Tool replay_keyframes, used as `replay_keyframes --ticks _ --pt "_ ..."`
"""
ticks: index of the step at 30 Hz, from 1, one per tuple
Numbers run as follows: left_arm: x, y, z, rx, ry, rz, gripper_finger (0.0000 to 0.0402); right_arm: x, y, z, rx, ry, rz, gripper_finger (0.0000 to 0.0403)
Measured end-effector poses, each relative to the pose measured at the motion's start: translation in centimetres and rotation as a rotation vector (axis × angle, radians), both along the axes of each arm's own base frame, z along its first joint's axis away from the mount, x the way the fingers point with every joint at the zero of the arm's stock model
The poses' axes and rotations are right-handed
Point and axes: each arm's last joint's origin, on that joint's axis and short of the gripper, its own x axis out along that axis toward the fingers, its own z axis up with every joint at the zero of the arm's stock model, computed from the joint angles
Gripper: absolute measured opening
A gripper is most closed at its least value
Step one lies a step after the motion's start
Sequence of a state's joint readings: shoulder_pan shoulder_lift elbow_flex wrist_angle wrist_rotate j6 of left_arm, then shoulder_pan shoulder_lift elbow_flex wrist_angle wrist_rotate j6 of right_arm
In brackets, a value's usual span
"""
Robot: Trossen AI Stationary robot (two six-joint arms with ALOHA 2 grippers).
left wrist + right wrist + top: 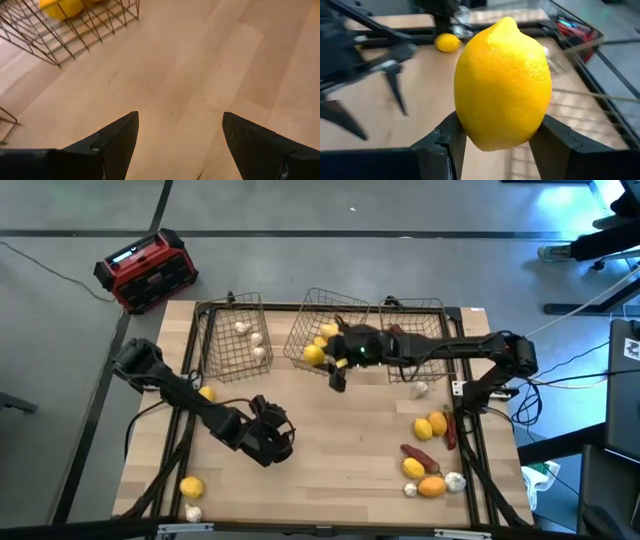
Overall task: Sort produce into baskets
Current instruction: Put the lemon into the middle wire basket
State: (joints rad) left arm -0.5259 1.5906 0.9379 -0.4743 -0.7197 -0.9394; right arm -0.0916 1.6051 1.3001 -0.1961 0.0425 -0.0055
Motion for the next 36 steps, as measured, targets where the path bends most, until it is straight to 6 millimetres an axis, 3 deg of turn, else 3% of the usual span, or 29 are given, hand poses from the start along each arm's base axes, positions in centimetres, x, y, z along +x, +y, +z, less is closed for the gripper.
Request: replay_keyframes --ticks 9,21,27,36 --pt "1.4 -0.8 -2.1 0.001 -0.01 -0.022 0.0285 -1.0 -5.0 -0.1 0.006 0.032 -0.133 0.0175" --pt "1.9 -1.0 -2.3 -0.001 -0.031 -0.039 0.0285 -1.6 -10.4 -1.3 0.046 0.056 -0.23 0.0175" --pt "1.9 -1.0 -2.2 -0.005 -0.036 -0.037 0.0285 -0.1 -12.0 -2.5 0.106 0.128 -0.205 0.0175" --pt "1.9 -1.0 -2.2 -0.004 -0.035 -0.038 0.0285 1.7 -12.6 -5.6 0.165 0.334 -0.201 0.0175"
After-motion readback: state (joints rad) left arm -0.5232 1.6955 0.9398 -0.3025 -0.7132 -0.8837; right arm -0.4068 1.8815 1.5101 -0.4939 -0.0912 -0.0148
